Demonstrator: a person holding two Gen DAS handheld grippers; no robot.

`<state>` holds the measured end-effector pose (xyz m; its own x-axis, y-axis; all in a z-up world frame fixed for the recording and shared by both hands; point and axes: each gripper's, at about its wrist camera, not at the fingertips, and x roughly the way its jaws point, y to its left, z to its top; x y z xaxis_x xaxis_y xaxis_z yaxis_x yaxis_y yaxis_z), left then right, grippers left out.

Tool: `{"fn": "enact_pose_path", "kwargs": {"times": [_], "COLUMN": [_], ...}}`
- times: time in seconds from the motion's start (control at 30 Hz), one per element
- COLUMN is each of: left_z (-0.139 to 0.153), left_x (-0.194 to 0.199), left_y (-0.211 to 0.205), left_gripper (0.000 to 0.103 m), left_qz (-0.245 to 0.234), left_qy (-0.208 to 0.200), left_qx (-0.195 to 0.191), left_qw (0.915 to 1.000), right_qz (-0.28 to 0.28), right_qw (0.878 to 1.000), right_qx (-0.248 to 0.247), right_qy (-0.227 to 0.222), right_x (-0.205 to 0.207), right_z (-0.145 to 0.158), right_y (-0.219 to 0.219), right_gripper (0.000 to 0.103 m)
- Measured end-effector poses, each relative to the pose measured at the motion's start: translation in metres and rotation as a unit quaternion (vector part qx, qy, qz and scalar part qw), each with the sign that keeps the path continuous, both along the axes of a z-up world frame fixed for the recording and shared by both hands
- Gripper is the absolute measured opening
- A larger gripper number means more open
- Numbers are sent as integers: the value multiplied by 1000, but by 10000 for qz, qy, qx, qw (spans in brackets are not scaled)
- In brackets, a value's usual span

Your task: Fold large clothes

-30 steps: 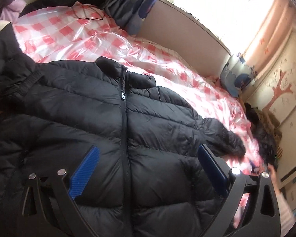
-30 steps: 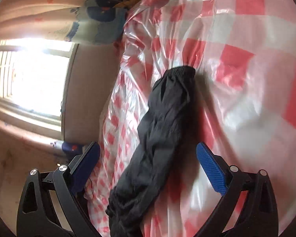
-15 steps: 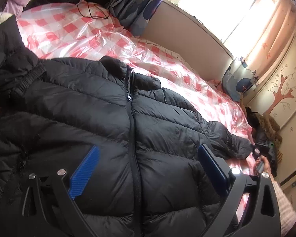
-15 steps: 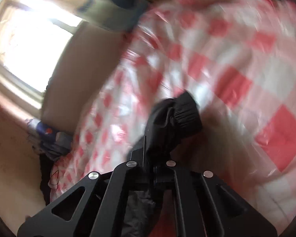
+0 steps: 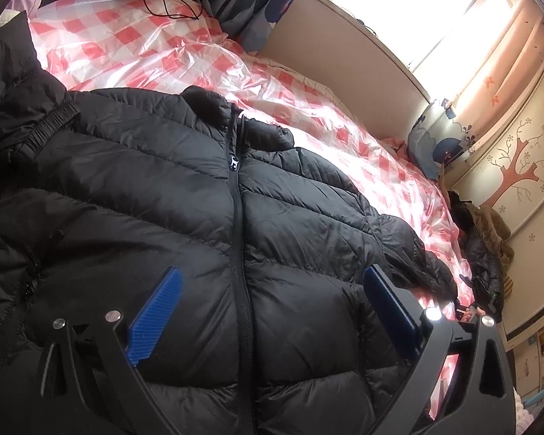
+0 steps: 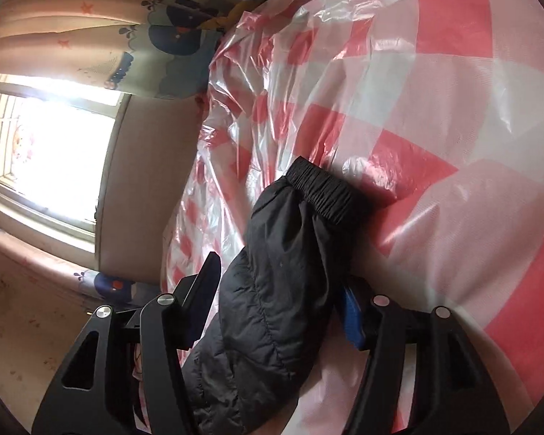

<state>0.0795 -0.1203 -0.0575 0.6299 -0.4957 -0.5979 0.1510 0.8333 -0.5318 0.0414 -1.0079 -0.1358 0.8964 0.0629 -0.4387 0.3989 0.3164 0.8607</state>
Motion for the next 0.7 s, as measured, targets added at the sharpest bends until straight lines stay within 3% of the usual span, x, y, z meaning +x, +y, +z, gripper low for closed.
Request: {"fn": "enact_pose_path", "kwargs": {"times": [0.03, 0.1, 0.13, 0.17, 0.33, 0.5, 0.7], "left_z": [-2, -3, -3, -1, 12, 25, 40], "left_x": [1, 2, 2, 1, -6, -11, -18], "left_y": [1, 2, 3, 3, 0, 3, 31], "left_gripper": [95, 95, 96, 95, 95, 96, 96], "left_qz": [14, 41, 59, 68, 92, 228, 525], "left_qy": [54, 94, 85, 44, -168, -243, -384], "left_qx": [-36, -69, -63, -41, 186, 608, 1032], "left_qw": [10000, 9999, 9999, 10000, 9996, 9976, 9925], "right_qz": [14, 16, 34, 55, 56, 109, 725], "right_qw": [9999, 9994, 9989, 9984, 9919, 9840, 9672], "right_qx": [-72, -342, -464, -555, -1116, -1255, -1549], "right_qy": [-102, -107, -54, -41, -605, -1260, -1878], "right_x": [2, 7, 9, 12, 13, 26, 76], "right_z": [2, 13, 20, 28, 89, 150, 234], "right_y": [-2, -1, 1, 3, 31, 68, 159], "right_gripper": [57, 29, 7, 4, 3, 3, 3]}}
